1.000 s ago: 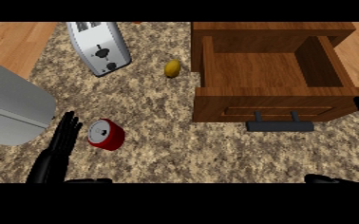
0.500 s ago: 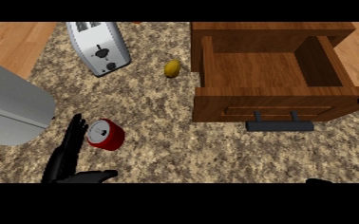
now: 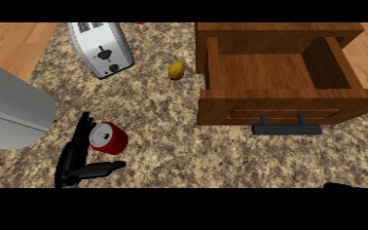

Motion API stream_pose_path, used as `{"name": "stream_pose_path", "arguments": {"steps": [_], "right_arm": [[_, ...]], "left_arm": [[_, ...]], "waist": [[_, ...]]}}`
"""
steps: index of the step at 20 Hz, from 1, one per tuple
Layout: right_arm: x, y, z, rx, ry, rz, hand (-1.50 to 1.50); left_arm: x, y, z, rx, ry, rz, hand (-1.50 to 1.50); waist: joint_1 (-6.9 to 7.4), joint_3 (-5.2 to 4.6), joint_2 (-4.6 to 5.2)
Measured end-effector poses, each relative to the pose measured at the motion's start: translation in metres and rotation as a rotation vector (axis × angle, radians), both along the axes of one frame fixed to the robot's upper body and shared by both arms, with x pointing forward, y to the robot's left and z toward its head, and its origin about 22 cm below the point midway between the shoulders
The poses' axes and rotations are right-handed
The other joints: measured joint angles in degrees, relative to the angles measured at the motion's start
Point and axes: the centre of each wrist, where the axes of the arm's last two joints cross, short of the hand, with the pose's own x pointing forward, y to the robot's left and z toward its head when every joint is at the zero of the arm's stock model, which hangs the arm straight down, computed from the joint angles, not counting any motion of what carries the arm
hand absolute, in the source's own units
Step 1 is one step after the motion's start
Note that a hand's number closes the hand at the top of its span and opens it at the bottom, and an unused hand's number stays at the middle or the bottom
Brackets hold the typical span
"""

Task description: Pick up the can, place it into the drawer and close the drawer

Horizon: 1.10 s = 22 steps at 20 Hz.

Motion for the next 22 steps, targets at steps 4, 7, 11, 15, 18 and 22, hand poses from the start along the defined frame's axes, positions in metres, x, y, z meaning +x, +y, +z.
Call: {"name": "stream_pose_path", "arguments": {"steps": [4, 7, 11, 15, 18, 22], "right_arm": [[0.001, 0.001, -0.003, -0.002, 0.0, -0.005, -1.5], [0.001, 0.0, -0.002, 0.005, -0.004, -0.006, -1.5], [0.006, -0.004, 0.005, -0.001, -0.007, -0.002, -1.5], [0.006, -0.004, 0.002, -0.005, -0.01, -0.007, -1.5], [0.004, 0.003, 0.008, -0.002, -0.011, -0.005, -1.5], [0.005, 0.0, 0.005, 0.0, -0.012, -0.014, -1.5]], "left_arm": [[-0.002, 0.008, -0.01, -0.009, 0.008, 0.009, -1.5], [0.007, 0.009, -0.018, -0.016, 0.003, -0.001, -1.5], [0.02, 0.017, -0.025, -0.021, -0.006, -0.013, -1.5], [0.03, 0.011, -0.027, -0.03, -0.014, -0.06, -1.5], [0.042, 0.01, -0.027, -0.044, -0.012, -0.112, -1.5], [0.05, 0.003, -0.032, -0.082, -0.021, -0.166, 1.5]], "waist": [[0.04, 0.0, 0.0], [-0.02, 0.0, 0.01], [-0.1, -0.03, 0.03], [-0.09, -0.01, 0.03], [-0.22, -0.01, 0.05], [-0.24, 0.03, 0.02]]}}
